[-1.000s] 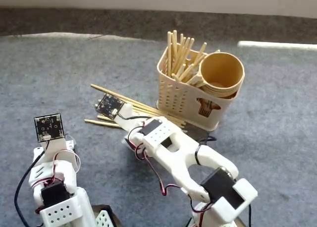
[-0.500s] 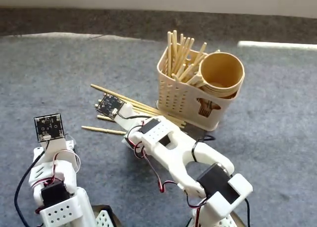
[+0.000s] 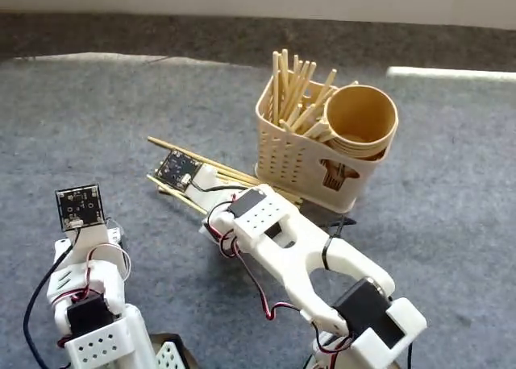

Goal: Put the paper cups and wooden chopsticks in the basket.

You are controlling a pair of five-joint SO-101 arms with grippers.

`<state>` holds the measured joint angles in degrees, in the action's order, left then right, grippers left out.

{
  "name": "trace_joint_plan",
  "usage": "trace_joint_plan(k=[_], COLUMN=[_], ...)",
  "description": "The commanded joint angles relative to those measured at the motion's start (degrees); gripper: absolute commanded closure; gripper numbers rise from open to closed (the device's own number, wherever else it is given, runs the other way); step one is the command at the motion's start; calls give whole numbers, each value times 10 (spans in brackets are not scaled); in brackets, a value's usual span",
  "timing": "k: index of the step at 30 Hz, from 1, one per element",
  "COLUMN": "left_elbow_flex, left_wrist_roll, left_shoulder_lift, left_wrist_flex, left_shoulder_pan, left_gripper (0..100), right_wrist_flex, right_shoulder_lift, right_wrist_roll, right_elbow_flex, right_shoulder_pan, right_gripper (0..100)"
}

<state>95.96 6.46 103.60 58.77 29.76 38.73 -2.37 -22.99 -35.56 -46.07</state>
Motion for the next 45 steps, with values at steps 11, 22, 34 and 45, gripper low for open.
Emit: trace_joint_plan(k=[11,22,34,45], left_elbow_flex=[12,12,12,12], left_wrist_roll=[5,5,5,5], left_shoulder_lift=[2,2,2,2], left_wrist_flex=[-11,-11,-11,-11], left_shoulder_pan=[6,6,6,6], left_gripper=[859,859,859,860], right_wrist_flex=[7,58,85,80], right_shoulder_lift=[65,-50,-262,-427], right_wrist_roll=[-37,-40,121,198], right_elbow_flex=[11,7,-18,-44], right_shoulder_pan=[-6,-3,16,64], right_gripper=[893,993,993,993])
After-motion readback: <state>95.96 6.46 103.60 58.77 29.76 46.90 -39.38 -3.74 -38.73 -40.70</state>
